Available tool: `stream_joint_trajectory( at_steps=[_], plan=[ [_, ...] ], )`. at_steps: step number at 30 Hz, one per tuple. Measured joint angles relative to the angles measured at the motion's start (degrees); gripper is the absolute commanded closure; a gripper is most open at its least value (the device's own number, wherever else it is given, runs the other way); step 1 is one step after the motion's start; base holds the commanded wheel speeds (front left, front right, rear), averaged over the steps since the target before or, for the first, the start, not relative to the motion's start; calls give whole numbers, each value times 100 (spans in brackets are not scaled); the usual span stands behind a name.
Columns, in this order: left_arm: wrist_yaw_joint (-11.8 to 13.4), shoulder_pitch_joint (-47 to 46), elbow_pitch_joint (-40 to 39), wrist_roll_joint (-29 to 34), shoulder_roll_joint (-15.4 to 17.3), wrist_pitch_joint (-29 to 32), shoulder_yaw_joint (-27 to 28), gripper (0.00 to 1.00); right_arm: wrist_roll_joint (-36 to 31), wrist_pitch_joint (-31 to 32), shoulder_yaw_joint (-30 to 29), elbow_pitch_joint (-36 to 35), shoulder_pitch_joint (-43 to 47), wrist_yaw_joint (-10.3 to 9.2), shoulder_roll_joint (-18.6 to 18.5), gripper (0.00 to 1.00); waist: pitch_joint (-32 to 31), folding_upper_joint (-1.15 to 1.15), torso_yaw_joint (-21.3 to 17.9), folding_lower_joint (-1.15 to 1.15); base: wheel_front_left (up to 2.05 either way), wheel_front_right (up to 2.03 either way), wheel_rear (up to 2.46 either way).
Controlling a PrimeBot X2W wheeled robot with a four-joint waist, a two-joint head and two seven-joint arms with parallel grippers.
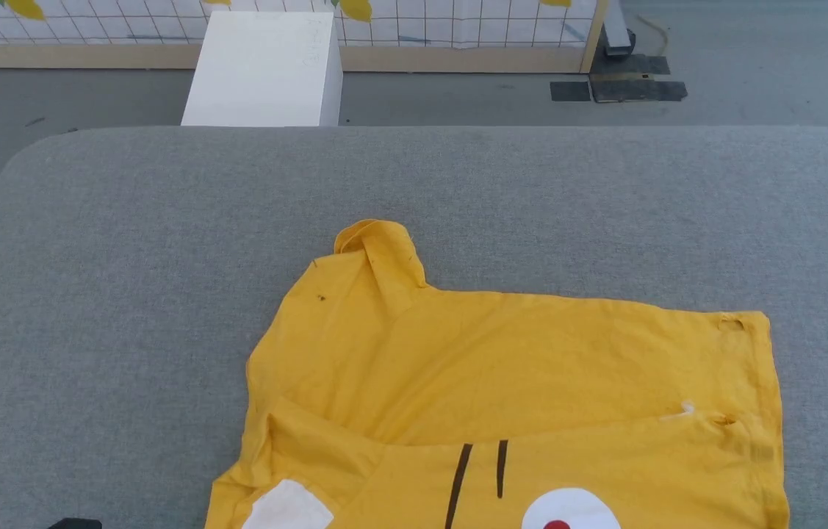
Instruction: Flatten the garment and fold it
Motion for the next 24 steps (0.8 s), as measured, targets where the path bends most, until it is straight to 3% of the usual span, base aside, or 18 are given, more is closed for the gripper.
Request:
stream_joint_trajectory(
  at_steps=[3, 4, 5, 6, 7, 8, 17, 22, 24],
  plan=[
    [-20, -84, 208, 52, -57, -83, -18, 100, -9, -110, 32, 178, -49, 0, -1, 96, -21, 0, 1, 0, 0, 0, 0],
    [-20, -148, 289, 79, -80, -136, -19, 72, -14, -165, 42, 241, -77, -1, -2, 71, -31, 0, 0, 0, 0, 0, 0],
    [-24, -196, 346, 104, -90, -162, -31, 60, -27, -197, 49, 289, -98, 0, -3, 60, -39, 0, -2, 0, 0, 0, 0],
    [-27, -247, 398, 142, -102, -167, -45, 31, -54, -243, 65, 326, -117, 0, -3, 4, -47, 0, -6, 0, 0, 0, 0],
    [-35, -293, 438, 156, -127, -194, -52, 12, -68, -300, 78, 354, -144, 0, -3, 0, -55, 0, -9, 0, 0, 0, 0],
    [-60, -333, 475, 168, -151, -216, -60, 0, -71, -348, 81, 378, -175, 0, -2, 0, -62, 0, -10, 0, 0, 0, 0],
    [-70, -413, 382, 390, -104, -426, -10, 0, -91, -404, -14, -99, -240, -1, 0, 0, -106, 0, 24, 0, 0, 0, 0],
    [9, -418, -70, 975, -37, -1218, 308, 0, -344, -769, -62, -849, -243, 0, -3, 0, -123, 0, 56, 0, 0, 0, 0],
    [80, -488, -249, 1356, -107, -1831, 481, 0, -500, -1135, -41, -1017, -305, -1, -5, 0, -124, 0, 71, 0, 0, 0, 0]
  ],
)
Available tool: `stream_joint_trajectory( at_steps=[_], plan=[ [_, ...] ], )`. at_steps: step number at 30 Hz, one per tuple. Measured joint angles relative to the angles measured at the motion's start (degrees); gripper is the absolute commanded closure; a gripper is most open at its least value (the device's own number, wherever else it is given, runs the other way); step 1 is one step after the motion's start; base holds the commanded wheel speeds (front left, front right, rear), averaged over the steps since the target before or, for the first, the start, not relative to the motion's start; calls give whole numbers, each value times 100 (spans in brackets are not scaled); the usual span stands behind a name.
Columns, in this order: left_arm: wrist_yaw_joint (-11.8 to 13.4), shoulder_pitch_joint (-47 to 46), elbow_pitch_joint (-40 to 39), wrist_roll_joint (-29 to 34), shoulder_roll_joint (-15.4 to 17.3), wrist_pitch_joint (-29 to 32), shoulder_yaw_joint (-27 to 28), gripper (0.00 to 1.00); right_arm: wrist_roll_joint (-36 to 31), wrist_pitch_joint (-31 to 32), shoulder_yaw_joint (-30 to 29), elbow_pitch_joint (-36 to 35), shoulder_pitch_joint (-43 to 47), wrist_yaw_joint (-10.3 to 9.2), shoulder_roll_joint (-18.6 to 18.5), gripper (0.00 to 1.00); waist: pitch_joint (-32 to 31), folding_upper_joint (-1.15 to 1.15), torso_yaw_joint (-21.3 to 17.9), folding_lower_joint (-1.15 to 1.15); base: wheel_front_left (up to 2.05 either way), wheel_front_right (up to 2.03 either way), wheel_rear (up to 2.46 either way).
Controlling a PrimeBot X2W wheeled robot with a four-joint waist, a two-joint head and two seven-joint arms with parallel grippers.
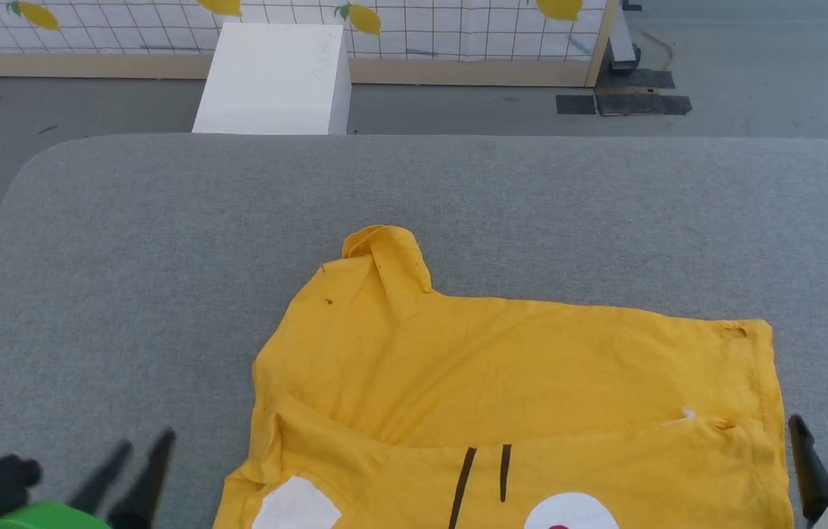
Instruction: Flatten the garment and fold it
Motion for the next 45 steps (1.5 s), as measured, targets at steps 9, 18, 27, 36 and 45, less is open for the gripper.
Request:
stream_joint_trajectory(
  at_steps=[9, 18, 27, 36, 45],
  plan=[
    [65, -370, 52, 1282, -610, -2022, 75, 0, -509, -1896, 311, 234, -252, 1, 2, 0, 86, 0, 25, 0, 0, 0, 0],
    [92, -449, 595, 2137, -1080, -2285, -7, 0, -722, -2988, 442, 1024, -305, 1, 5, 0, 160, 0, -35, 0, 0, 0, 0],
    [-210, -1122, 353, 2278, -764, -2057, 24, 0, -854, -3151, 361, 1078, -616, 1, 4, 0, 431, 0, -80, 0, 0, 0, 0],
    [-510, -3290, 256, 2054, 109, -417, -1009, 0, -854, -3232, 477, 1196, -879, 1, 3, 0, 953, 0, -82, 0, 0, 0, 0],
    [-528, -5603, 784, 378, 883, 1751, -2649, 0, -858, -3332, 721, 1389, -1310, 1, 4, 0, 1555, 0, -195, 0, 0, 0, 0]
  ],
)
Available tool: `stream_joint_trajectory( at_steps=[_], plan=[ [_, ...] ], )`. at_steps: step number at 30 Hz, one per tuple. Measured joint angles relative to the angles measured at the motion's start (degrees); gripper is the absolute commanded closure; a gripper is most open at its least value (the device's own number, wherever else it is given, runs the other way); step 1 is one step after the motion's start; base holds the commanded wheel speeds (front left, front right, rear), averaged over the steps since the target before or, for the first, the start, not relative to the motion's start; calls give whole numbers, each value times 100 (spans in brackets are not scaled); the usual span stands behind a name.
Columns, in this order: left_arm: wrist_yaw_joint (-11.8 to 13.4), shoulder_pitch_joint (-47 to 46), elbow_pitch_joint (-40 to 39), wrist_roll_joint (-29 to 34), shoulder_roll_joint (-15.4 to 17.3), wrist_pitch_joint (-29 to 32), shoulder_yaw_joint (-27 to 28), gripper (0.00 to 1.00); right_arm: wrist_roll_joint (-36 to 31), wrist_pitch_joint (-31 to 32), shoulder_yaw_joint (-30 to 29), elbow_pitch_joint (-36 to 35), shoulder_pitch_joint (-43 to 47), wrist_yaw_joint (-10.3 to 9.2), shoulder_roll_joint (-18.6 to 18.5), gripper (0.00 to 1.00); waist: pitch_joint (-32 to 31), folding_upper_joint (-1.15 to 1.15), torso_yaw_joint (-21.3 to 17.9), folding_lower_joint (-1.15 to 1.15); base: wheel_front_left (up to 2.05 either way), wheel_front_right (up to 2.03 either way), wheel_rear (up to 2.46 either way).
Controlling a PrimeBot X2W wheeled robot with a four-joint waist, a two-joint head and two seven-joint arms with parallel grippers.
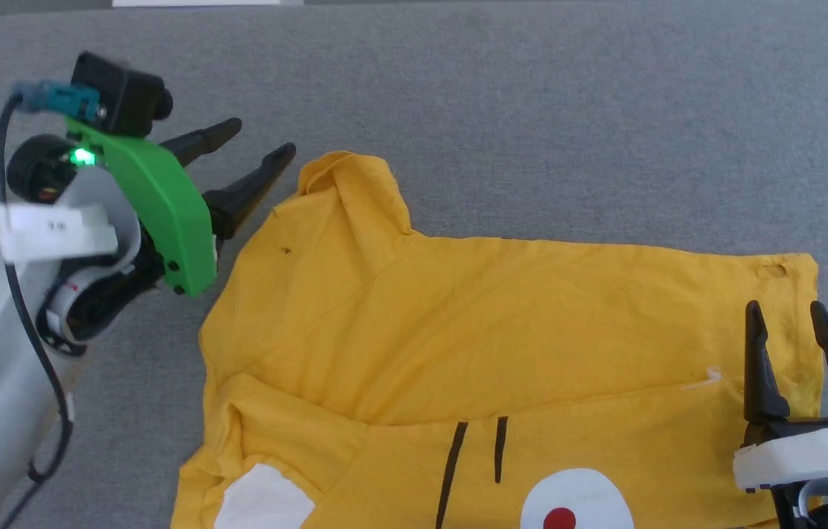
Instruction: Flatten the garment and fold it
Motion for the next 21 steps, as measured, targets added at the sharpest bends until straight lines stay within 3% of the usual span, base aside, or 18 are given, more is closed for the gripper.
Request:
stream_joint_trajectory(
  at_steps=[4, 9, 16, 21],
  plan=[
    [0, -442, 85, -532, 333, 601, -474, 0, 43, -76, 63, 130, -32, 0, 1, 0, 190, 0, -163, 0, 0, 0, 0],
    [0, -678, 55, -1057, 621, 883, -846, 0, 104, -191, 82, 265, -70, 0, 0, 0, 397, 0, -381, 0, 0, 0, 0],
    [0, -799, 69, -1312, 851, 788, -1202, 0, 130, -258, 93, 343, -96, 0, 0, 0, 616, 0, -619, 0, 0, 0, 0],
    [0, -966, 368, -972, 982, 314, -1386, 0, 160, -300, 114, 347, -157, 0, -1, 0, 722, 0, -692, 0, 0, 0, 0]
  ],
)
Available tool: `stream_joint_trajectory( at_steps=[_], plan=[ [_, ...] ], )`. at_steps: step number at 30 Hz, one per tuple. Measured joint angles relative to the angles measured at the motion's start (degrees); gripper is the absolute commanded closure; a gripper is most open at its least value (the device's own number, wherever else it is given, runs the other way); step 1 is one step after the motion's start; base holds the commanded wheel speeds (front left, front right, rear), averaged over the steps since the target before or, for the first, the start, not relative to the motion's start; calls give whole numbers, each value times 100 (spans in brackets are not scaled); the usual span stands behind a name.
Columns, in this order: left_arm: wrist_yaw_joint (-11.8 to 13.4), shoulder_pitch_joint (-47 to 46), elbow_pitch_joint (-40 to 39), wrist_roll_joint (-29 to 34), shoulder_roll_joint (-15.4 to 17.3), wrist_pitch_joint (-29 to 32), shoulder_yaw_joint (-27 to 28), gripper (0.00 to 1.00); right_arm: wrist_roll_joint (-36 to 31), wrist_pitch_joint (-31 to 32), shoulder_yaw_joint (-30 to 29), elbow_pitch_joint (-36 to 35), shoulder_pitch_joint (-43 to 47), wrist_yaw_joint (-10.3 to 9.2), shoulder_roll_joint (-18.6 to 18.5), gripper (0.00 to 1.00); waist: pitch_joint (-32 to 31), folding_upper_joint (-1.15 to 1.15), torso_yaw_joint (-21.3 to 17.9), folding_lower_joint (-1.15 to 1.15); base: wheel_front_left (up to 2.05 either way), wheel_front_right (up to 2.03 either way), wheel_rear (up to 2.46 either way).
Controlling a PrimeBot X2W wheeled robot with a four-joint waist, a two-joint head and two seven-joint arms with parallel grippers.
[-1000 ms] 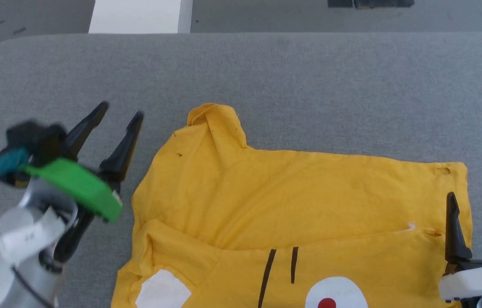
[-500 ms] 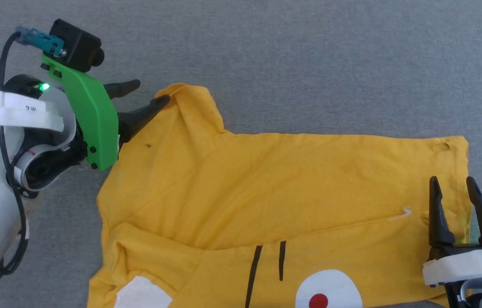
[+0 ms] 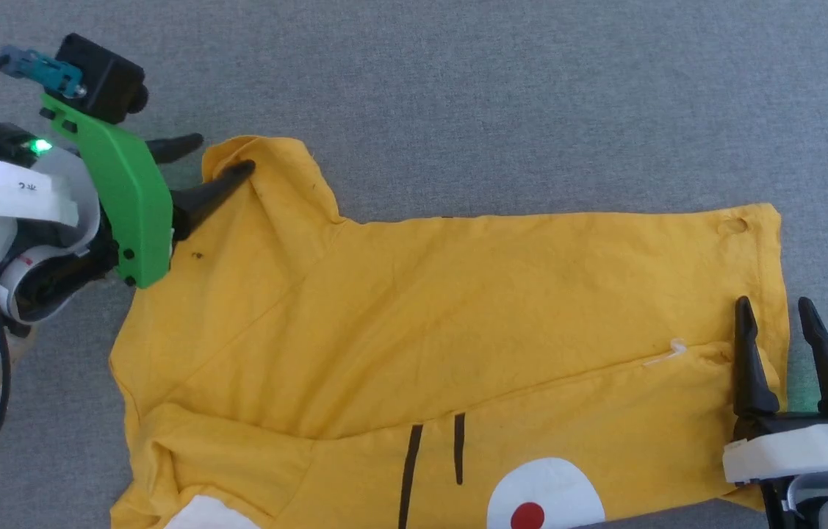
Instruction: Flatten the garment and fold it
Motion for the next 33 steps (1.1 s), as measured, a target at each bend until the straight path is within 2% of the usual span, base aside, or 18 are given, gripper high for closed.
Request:
stream_joint_trajectory(
  at_steps=[4, 10, 11, 13, 20, 24, 28, 33],
  plan=[
    [0, -102, 219, 146, 33, -249, -153, 0, 9, 0, 34, -11, -54, 0, 0, 0, 88, 0, -25, 0, 0, 0, 0],
    [0, -183, 360, -13, 132, -289, -410, 0, 48, -1, 38, -29, -81, 0, 0, 0, 211, 0, -60, 0, 0, 0, 0],
    [0, -218, 361, -46, 147, -292, -443, 60, 51, -2, 38, -31, -90, 0, 0, 0, 225, 0, -65, 0, 0, 0, 0],
    [0, -279, 371, -111, 169, -363, -513, 100, 51, -5, 38, -41, -115, 0, 0, 0, 259, 0, -77, 0, 0, 0, 0],
    [0, -330, 474, -345, 203, -751, -654, 100, 91, 3, 35, -75, -196, 0, 0, 0, 247, 0, -86, 0, 0, 0, 0],
    [0, -332, 470, -458, 260, -895, -758, 100, 4, 229, 27, -283, -328, 0, 0, 0, 159, 0, -63, 0, 0, 0, 0],
    [0, -336, 441, -497, 338, -1004, -879, 100, -299, 924, 1, -742, -675, 0, 1, 0, 63, 0, -28, 0, 0, 0, 0],
    [0, -386, 409, -578, 359, -1105, -994, 100, -578, 2468, -129, -1203, -1090, 0, -5, 0, -4, 0, 24, 0, 0, 0, 0]
  ],
)
